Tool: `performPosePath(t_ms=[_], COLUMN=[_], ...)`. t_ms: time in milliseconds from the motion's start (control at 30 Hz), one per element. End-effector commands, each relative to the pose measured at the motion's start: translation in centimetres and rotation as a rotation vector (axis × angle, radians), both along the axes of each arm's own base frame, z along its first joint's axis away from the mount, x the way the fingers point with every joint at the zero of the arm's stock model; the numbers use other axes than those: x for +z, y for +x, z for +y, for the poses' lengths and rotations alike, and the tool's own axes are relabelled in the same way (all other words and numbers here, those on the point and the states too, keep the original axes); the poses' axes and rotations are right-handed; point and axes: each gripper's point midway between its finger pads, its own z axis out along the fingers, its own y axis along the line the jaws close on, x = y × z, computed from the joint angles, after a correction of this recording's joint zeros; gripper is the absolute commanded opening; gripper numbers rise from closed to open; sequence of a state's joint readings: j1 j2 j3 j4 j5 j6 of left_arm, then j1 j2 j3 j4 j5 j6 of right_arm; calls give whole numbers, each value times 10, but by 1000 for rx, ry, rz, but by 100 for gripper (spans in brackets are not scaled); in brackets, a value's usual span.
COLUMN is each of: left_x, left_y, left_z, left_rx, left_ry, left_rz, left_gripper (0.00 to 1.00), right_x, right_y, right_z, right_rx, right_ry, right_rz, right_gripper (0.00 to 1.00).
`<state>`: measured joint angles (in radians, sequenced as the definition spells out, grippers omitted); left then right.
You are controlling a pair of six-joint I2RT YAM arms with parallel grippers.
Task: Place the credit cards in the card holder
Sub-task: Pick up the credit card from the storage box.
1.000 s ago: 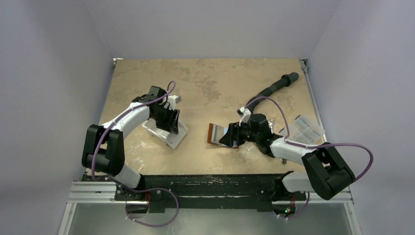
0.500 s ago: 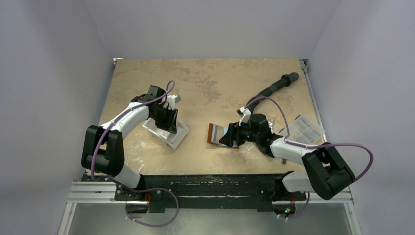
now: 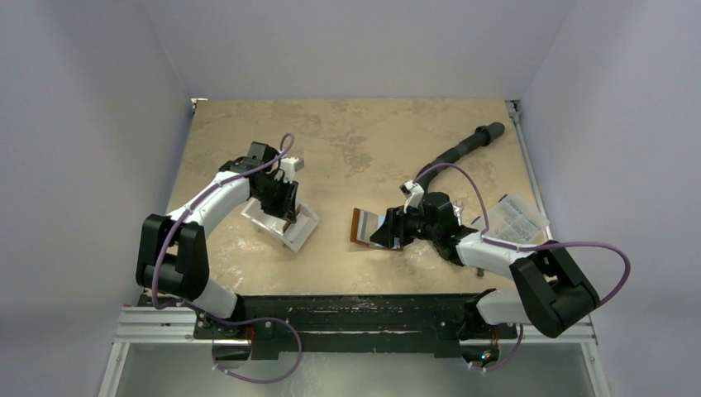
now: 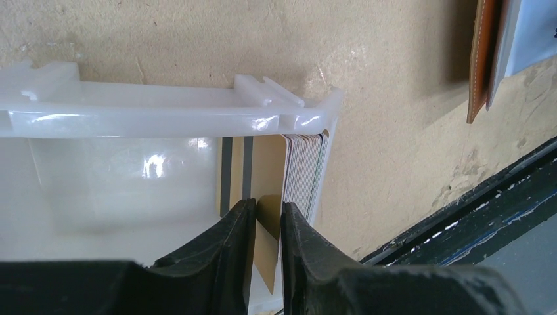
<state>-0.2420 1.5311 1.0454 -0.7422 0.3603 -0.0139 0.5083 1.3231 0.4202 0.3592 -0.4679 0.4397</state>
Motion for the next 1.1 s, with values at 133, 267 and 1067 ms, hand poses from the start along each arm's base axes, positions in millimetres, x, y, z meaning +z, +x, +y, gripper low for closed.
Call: performPosePath(t_ms=[133,267,1067], left_x=[22,24,277], left_y=[13,15,1], left_z=[3,9,-90], left_rx=[11,28,105], left_ry=[4,35,-1081], left_rz=[-77,-84,-634], left_gripper=[16,11,0], right_x=[9,9,159], right_y=[6,7,-13], right_z=[5,5,31], right_rx=[27,25,62], right_ry=[19,18,475], right_rz=[-40,-40,-96], right_gripper=[71,71,75])
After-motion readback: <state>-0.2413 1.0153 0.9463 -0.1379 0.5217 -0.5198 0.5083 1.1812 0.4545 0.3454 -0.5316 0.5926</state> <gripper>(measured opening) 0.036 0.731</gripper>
